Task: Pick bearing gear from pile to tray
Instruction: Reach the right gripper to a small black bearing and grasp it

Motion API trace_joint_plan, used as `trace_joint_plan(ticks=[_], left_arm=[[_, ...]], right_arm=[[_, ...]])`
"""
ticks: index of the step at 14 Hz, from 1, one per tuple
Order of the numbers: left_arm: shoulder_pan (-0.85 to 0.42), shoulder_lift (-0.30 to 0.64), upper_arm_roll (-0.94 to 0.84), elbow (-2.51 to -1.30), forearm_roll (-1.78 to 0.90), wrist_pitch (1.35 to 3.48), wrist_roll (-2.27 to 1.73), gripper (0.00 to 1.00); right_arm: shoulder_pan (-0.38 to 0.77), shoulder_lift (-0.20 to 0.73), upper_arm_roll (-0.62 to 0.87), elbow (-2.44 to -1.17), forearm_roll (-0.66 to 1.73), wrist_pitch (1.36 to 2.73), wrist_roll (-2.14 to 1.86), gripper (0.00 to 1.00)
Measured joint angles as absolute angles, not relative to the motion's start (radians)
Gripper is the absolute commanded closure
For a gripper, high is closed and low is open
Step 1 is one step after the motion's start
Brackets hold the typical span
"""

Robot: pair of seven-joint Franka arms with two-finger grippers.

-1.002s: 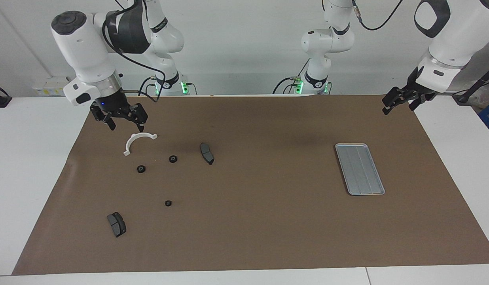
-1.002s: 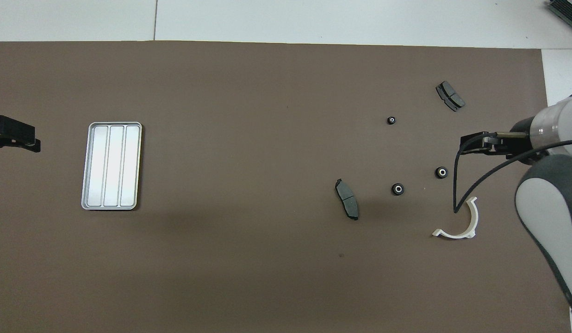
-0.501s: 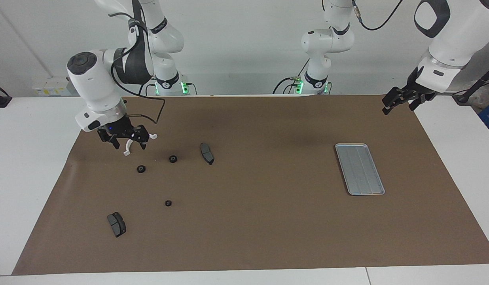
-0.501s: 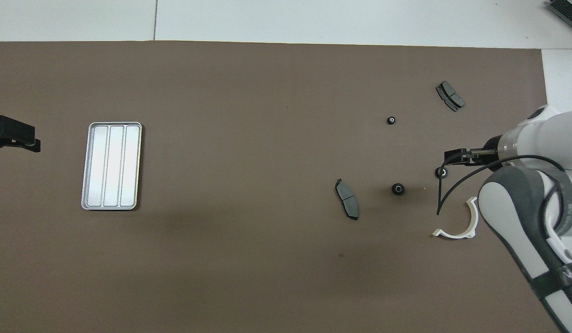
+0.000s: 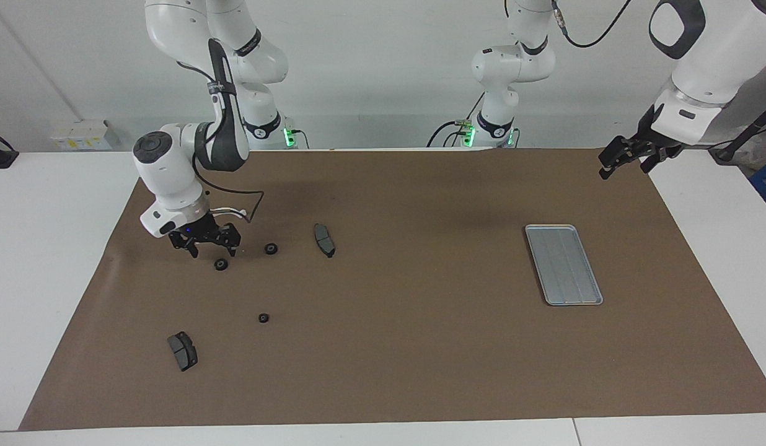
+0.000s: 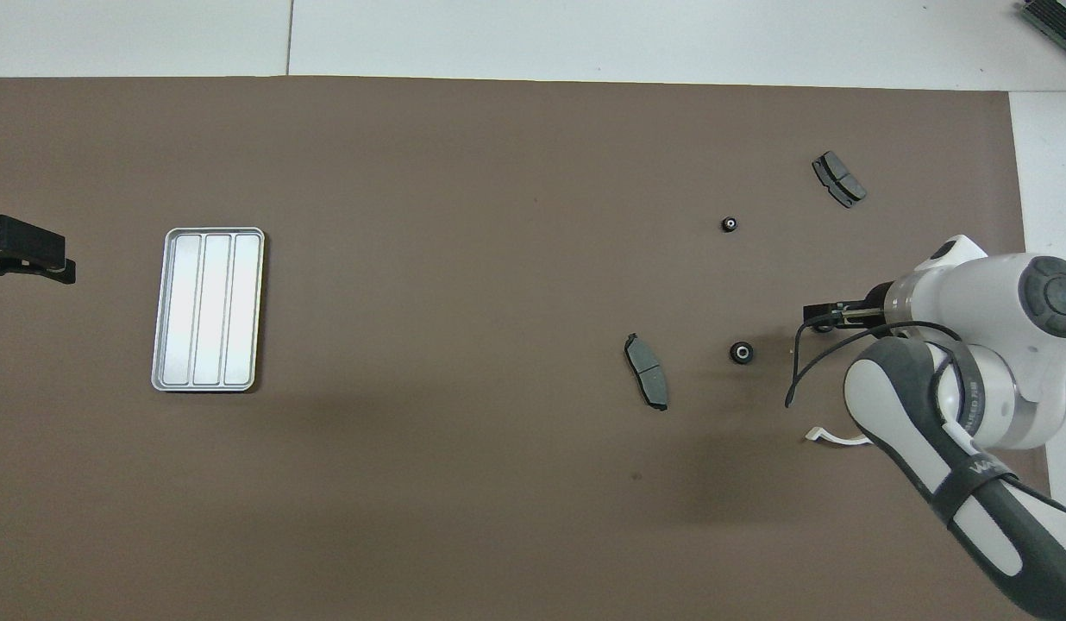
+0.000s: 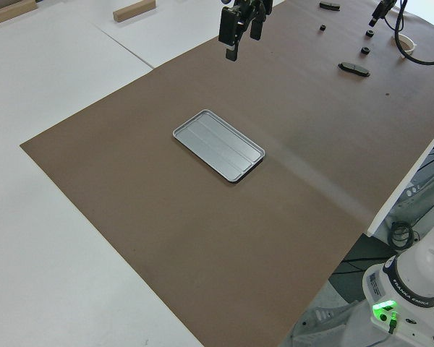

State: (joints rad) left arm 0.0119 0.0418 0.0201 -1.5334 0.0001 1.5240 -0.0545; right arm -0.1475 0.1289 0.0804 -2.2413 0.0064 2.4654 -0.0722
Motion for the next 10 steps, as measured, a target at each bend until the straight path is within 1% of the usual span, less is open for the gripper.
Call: trace_joint_plan(ticks=[1, 2, 3, 4, 5, 10], left_arm=[[0.012, 0.042, 0.020, -1.533, 0.000, 1.524, -0.054, 0.00], [0.012, 0.042, 0.020, -1.533, 0.000, 1.524, -0.054, 0.00], [0.012, 0.042, 0.020, -1.533, 0.000, 1.524, -0.054, 0.00], [0.012, 0.042, 0.020, -1.533, 0.000, 1.524, -0.054, 0.00], [0.012, 0.042, 0.020, -1.533, 0.000, 1.524, -0.054, 0.00], [0.012, 0.042, 0.020, -1.533, 0.000, 1.524, -0.054, 0.00]], right_arm=[[-0.152, 0.139, 0.080, -2.242, 0.006, 2.481, -0.075, 0.09], [-0.153, 0.148, 0.080, -2.243, 0.006, 2.493, -0.076, 0.21], [-0.153, 0.156, 0.080, -2.243, 0.006, 2.498, -0.076, 0.28], [-0.153, 0.161, 0.080, -2.244, 0.006, 2.500, -0.076, 0.32], [-0.153, 0.164, 0.080, -2.246, 0.006, 2.502, -0.076, 0.34], [-0.153, 0.166, 0.080, -2.265, 0.006, 2.522, -0.076, 0.36]])
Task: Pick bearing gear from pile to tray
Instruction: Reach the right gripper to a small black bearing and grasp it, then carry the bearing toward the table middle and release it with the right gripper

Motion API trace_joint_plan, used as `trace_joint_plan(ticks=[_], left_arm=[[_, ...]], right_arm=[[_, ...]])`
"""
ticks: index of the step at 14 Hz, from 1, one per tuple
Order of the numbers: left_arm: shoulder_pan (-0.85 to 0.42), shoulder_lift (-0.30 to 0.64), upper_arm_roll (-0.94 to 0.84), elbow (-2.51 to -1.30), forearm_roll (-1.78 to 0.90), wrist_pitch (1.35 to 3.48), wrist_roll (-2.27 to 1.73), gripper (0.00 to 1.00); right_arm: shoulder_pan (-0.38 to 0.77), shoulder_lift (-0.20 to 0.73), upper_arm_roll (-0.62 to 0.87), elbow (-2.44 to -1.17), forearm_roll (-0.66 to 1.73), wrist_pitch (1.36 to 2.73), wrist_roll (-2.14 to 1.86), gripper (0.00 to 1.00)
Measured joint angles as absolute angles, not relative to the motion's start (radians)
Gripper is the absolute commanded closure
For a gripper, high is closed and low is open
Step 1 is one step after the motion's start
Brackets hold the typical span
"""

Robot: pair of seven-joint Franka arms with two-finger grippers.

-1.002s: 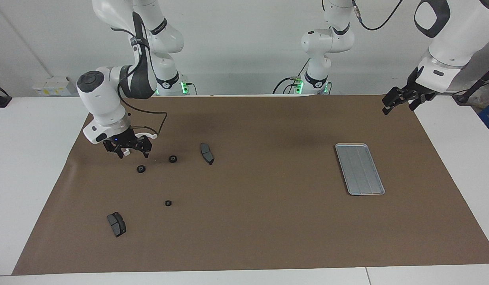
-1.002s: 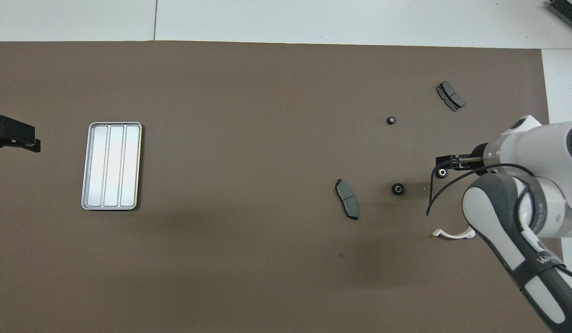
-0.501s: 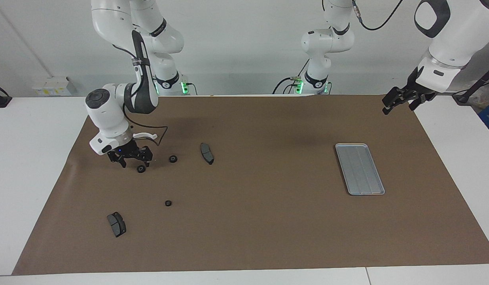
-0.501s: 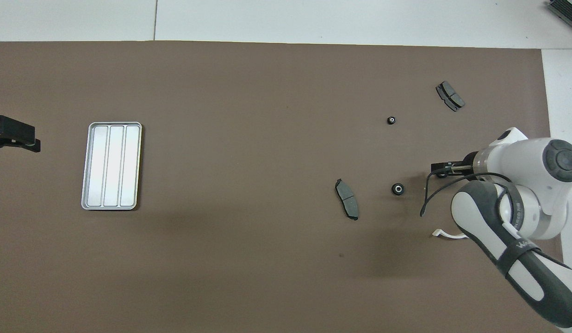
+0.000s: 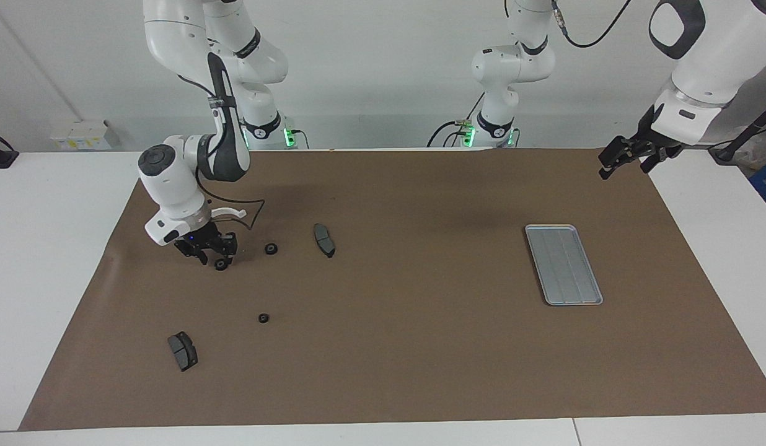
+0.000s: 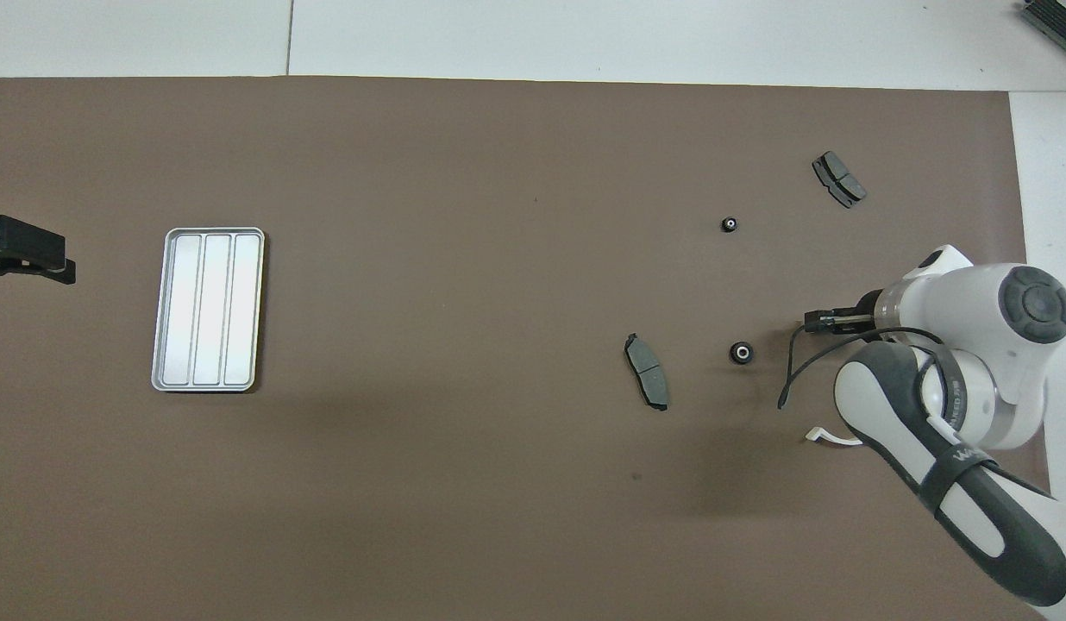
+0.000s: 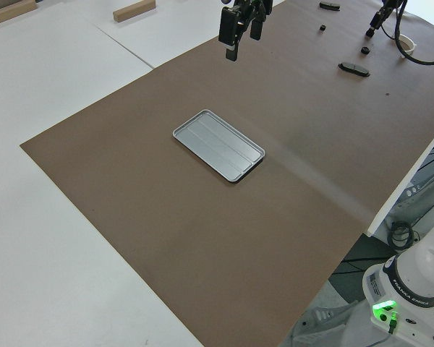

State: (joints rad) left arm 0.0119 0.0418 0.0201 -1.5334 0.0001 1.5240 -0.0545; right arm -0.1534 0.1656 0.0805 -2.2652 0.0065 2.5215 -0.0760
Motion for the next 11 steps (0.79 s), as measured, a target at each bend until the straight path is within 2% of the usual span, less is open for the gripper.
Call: trace_joint_plan(ticks=[1, 3, 5, 6, 8, 11], left_arm=[[0.012, 0.042, 0.020, -1.533, 0.000, 1.524, -0.054, 0.00], [0.012, 0.042, 0.020, -1.533, 0.000, 1.524, -0.054, 0.00], [0.012, 0.042, 0.020, -1.533, 0.000, 1.524, -0.054, 0.00], [0.012, 0.042, 0.020, -1.533, 0.000, 1.524, -0.054, 0.00], [0.012, 0.042, 0.020, -1.533, 0.000, 1.524, -0.054, 0.00], [0.012, 0.042, 0.020, -1.533, 0.000, 1.524, -0.054, 0.00]], right_arm=[[-0.153, 0.166, 0.080, -2.272, 0.006, 2.535, -0.076, 0.37], [-0.153, 0.166, 0.080, -2.279, 0.006, 2.544, -0.076, 0.52], [-0.153, 0.166, 0.081, -2.282, 0.006, 2.560, -0.076, 0.84], [-0.153, 0.167, 0.081, -2.282, 0.006, 2.561, -0.076, 0.94], [-0.153, 0.166, 0.081, -2.282, 0.006, 2.561, -0.076, 1.00], [-0.147, 0.164, 0.086, -2.276, 0.006, 2.568, -0.076, 1.00]])
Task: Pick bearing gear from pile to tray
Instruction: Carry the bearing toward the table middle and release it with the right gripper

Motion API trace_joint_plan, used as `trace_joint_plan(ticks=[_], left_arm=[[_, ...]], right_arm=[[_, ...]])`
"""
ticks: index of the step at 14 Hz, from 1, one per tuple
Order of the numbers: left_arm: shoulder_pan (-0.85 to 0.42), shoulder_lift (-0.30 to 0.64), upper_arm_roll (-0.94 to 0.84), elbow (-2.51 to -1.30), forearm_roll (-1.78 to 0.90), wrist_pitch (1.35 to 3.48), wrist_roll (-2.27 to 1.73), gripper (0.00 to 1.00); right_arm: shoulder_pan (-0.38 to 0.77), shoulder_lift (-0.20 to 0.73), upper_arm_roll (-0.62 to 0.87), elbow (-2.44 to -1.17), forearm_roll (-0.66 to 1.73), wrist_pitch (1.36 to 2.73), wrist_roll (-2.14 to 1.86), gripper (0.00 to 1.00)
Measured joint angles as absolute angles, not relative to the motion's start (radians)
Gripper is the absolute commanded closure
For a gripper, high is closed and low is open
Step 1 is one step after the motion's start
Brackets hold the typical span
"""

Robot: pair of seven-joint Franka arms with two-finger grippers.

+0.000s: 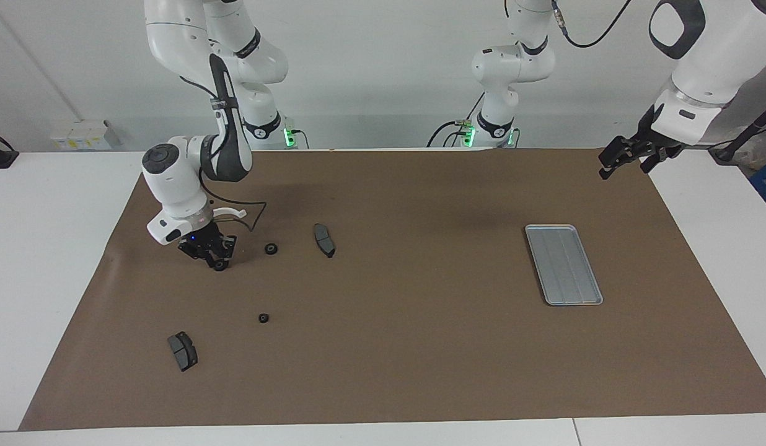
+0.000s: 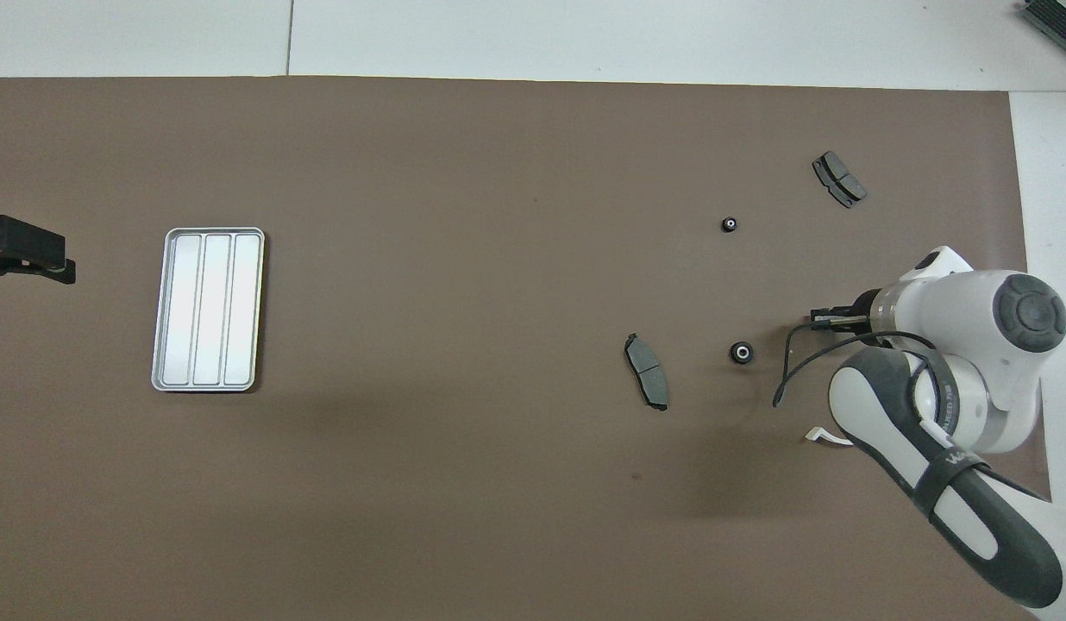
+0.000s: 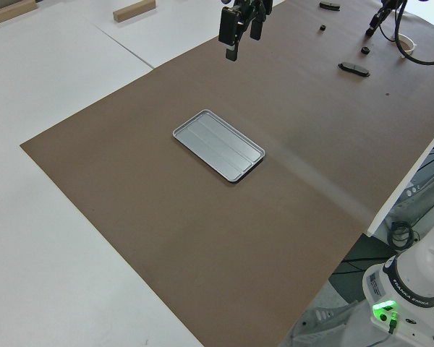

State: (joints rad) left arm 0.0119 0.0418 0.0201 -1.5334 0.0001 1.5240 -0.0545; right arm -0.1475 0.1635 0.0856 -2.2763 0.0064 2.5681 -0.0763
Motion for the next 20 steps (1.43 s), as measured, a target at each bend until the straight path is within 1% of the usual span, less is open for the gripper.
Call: trace_joint_plan(ticks=[2, 4, 10, 13, 15, 17, 20], left_arm=[[0.012, 0.042, 0.020, -1.533, 0.000, 1.524, -0.054, 0.00], [0.012, 0.042, 0.020, -1.533, 0.000, 1.524, -0.054, 0.00], [0.012, 0.042, 0.020, -1.533, 0.000, 1.524, -0.054, 0.00], [0.012, 0.042, 0.020, -1.533, 0.000, 1.524, -0.054, 0.00], [0.012, 0.042, 0.020, -1.533, 0.000, 1.524, -0.054, 0.00], [0.012, 0.042, 0.020, -1.533, 0.000, 1.524, -0.054, 0.00], [0.012, 0.042, 0.020, -1.533, 0.000, 1.524, -0.054, 0.00]], right_arm=[[-0.128, 0.147, 0.088, -2.264, 0.006, 2.566, -0.073, 1.00], [-0.081, 0.127, 0.089, -2.251, 0.007, 2.554, -0.015, 1.00], [0.160, 0.124, 0.095, -2.200, 0.007, 2.549, 0.360, 1.00], [0.261, 0.150, 0.095, -2.155, 0.007, 2.539, 0.518, 1.00], [0.323, 0.178, 0.095, -2.104, 0.000, 2.515, 0.609, 1.00], [0.373, 0.204, 0.095, -2.055, -0.012, 2.491, 0.687, 1.00], [0.438, 0.229, 0.095, -2.017, -0.021, 2.482, 0.764, 1.00]])
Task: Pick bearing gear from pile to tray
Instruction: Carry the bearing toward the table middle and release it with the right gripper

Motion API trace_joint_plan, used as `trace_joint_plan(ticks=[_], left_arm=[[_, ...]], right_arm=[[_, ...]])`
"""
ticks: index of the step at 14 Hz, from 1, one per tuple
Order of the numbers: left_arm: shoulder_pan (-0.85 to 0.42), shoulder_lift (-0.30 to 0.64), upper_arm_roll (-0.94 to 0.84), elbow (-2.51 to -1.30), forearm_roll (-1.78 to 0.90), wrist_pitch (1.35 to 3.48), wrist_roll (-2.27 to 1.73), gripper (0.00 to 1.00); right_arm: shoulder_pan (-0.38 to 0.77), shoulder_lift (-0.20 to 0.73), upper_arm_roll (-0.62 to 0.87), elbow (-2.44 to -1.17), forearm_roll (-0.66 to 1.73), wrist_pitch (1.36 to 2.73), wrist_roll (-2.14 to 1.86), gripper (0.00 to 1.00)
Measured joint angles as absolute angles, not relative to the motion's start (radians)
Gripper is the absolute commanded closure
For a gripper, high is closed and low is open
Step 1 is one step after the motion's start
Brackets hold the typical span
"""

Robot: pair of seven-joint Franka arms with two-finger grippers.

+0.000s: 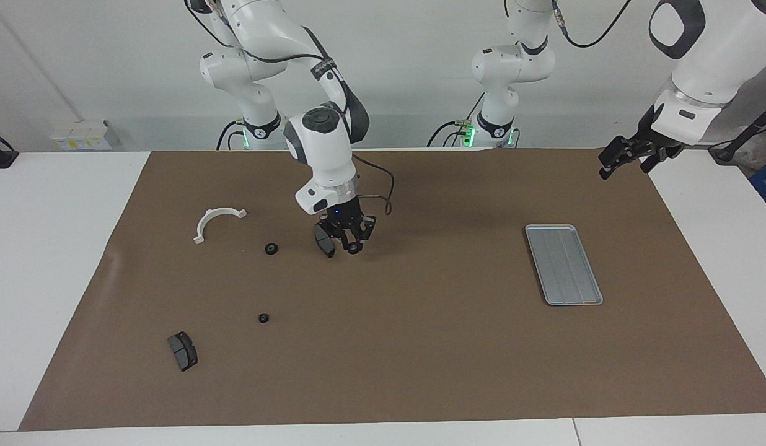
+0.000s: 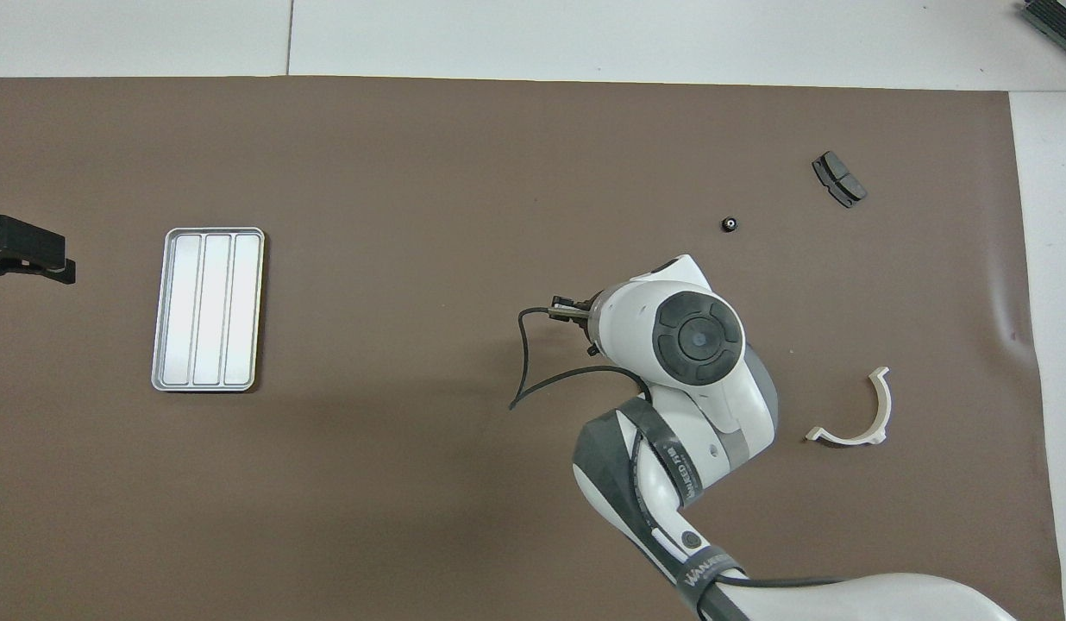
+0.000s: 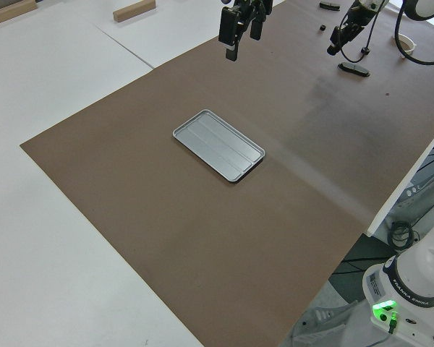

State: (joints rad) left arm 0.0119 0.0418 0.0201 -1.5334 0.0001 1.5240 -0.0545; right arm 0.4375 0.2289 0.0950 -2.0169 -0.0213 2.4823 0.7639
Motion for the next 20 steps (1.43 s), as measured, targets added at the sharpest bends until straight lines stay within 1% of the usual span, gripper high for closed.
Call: trace_joint_plan(ticks=[3, 6, 8, 9, 11, 12, 14, 15, 18, 20], left_arm=[[0.012, 0.042, 0.020, -1.533, 0.000, 1.524, -0.054, 0.00], [0.012, 0.042, 0.020, -1.533, 0.000, 1.524, -0.054, 0.00], [0.012, 0.042, 0.020, -1.533, 0.000, 1.524, -0.054, 0.00], [0.012, 0.042, 0.020, -1.533, 0.000, 1.524, -0.054, 0.00], [0.012, 0.042, 0.020, -1.533, 0.000, 1.544, -0.054, 0.00], [0.012, 0.042, 0.019, -1.534, 0.000, 1.566, -0.054, 0.00], [0.012, 0.042, 0.019, -1.534, 0.000, 1.606, -0.054, 0.00], [0.012, 0.042, 0.019, -1.534, 0.000, 1.616, -0.054, 0.00], [0.012, 0.042, 0.021, -1.534, 0.000, 1.632, -0.054, 0.00], [0.012, 0.042, 0.022, -1.534, 0.000, 1.636, -0.054, 0.00]], right_arm=[[0.471, 0.276, 0.094, -1.970, -0.027, 2.462, 0.812, 1.00], [0.511, 0.367, 0.094, -1.884, -0.112, 2.426, 0.922, 1.00], [0.530, 0.423, 0.094, -1.846, -0.151, 2.426, 0.974, 0.94], [0.538, 0.439, 0.094, -1.835, -0.153, 2.426, 0.980, 0.87], [0.559, 0.455, 0.094, -1.826, -0.156, 2.426, 0.987, 0.78], [0.572, 0.459, 0.094, -1.825, -0.160, 2.426, 0.991, 0.64], [0.592, 0.464, 0.094, -1.825, -0.162, 2.426, 0.992, 0.05], [0.599, 0.465, 0.094, -1.823, -0.162, 2.426, 0.993, 0.00], [0.588, 0.450, 0.084, -1.804, -0.163, 2.419, 0.993, 0.00], [0.546, 0.406, 0.079, -1.802, -0.169, 2.390, 0.967, 0.00]])
